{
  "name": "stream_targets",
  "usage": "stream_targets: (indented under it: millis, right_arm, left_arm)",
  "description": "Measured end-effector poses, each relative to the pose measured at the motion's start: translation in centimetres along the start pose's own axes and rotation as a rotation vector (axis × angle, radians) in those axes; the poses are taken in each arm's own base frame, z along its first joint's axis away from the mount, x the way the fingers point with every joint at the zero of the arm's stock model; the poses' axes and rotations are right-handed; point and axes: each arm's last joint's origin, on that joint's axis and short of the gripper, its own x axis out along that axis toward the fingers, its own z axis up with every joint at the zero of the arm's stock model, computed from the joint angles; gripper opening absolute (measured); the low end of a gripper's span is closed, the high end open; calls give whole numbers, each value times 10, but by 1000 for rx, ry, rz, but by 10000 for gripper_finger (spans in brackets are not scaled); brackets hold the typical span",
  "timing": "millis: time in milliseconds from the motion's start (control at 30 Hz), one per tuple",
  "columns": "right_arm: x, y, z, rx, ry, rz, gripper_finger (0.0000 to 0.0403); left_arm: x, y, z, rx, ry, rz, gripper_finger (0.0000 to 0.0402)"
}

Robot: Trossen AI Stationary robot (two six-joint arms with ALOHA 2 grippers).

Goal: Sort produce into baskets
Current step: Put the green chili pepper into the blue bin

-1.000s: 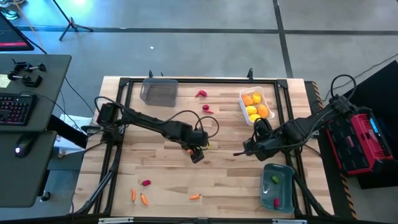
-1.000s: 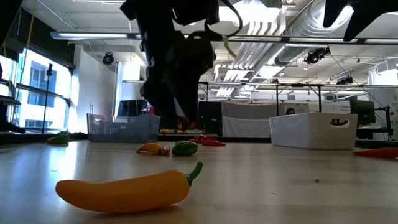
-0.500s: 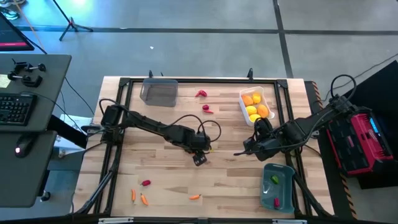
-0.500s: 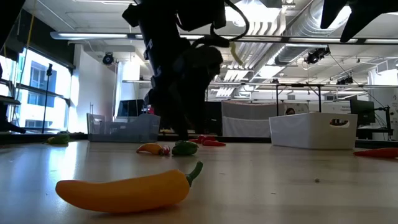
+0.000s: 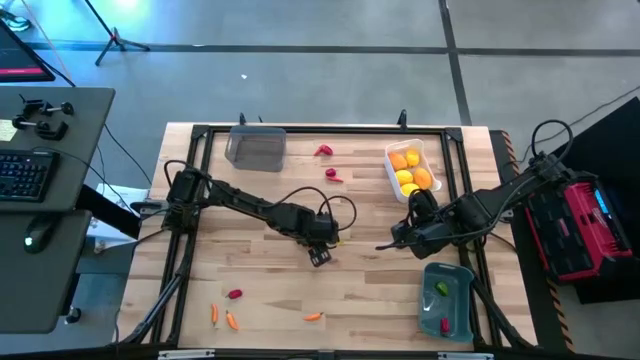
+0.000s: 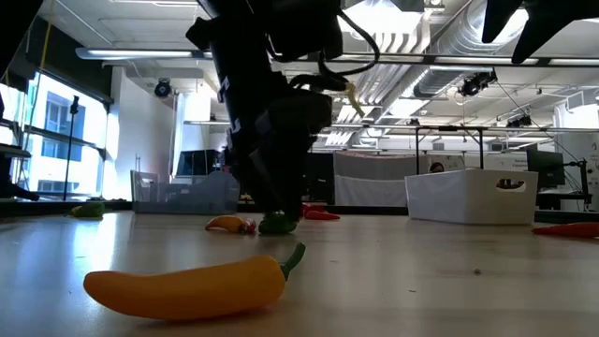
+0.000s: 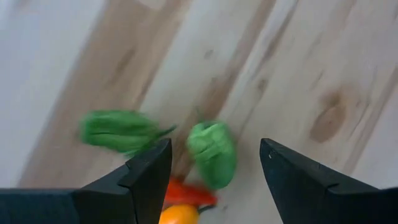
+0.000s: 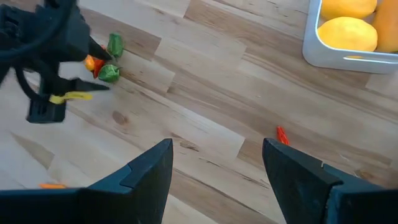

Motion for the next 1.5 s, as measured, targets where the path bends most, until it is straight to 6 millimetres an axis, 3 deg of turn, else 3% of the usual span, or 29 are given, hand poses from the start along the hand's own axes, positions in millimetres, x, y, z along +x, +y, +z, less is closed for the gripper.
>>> stream_targets:
  millis: [133,333,533,600,667,833,1000,1200,1333,1500]
  right_arm:
    - [0,0,0,2,0,4,238]
    - [0,1,0,5,-1,10,238]
    - [0,1,0,3,-2,6,238]
    - [0,1,0,-2,-2,6,238]
    - [-1,-1,1,2,-2,11,238]
    - [-14,-9,-2,13,82,30,238]
    - [-16,-10,-33,-79,425,-22,221]
    - [-6,-17,-75,-100,577,-170,186]
    - [6,-22,-90,-95,558,-240,157]
    - [40,-26,-105,-146,529,-275,91]
  left_arm:
    - [10,-1,-2,2,27,-11,229]
    - [7,0,-2,70,30,-6,209]
    - [1,3,1,120,21,-14,83]
    - [-6,5,2,140,21,-12,36]
    - [-19,6,5,146,-13,-30,13]
    - [-69,-5,10,212,-212,-95,33]
    - [-101,-21,14,298,-474,-231,23]
    - [-100,-44,20,287,-669,-532,11]
    - [-89,-57,14,296,-663,-553,10]
    - [-81,-69,8,294,-661,-594,9]
